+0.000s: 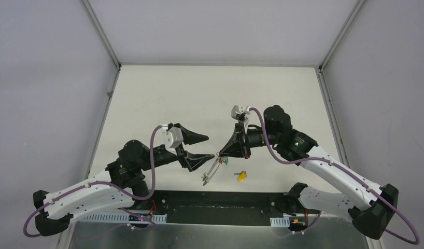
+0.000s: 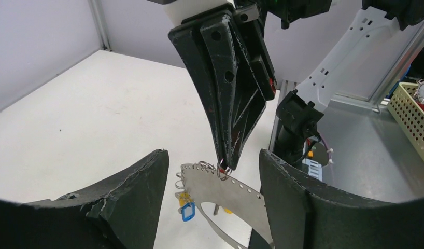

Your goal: Put the keys on the keyring

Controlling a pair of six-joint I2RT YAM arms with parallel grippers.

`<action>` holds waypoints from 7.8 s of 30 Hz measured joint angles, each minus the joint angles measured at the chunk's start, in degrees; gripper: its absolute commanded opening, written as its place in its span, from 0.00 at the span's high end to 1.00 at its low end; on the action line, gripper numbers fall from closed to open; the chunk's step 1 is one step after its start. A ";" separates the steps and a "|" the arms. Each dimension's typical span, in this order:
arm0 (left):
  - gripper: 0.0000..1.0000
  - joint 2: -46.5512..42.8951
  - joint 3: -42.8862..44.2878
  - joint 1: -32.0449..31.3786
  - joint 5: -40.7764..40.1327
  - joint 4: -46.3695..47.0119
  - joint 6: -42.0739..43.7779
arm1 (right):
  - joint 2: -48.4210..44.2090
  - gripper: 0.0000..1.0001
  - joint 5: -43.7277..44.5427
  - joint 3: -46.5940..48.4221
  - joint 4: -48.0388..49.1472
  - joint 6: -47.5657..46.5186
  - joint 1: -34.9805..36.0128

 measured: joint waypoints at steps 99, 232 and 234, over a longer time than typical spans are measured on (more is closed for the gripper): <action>0.79 90.92 65.96 -11.74 -17.16 -60.78 -51.34 | -0.70 1.00 26.16 -17.88 0.72 20.83 -41.75; 1.00 21.35 20.50 -5.40 -2.08 -24.22 11.80 | -1.51 1.00 -7.78 0.96 -9.70 -19.91 -7.06; 1.00 21.35 20.50 -5.60 -2.10 -24.28 12.15 | -1.62 1.00 -7.80 0.96 -9.62 -19.91 -7.06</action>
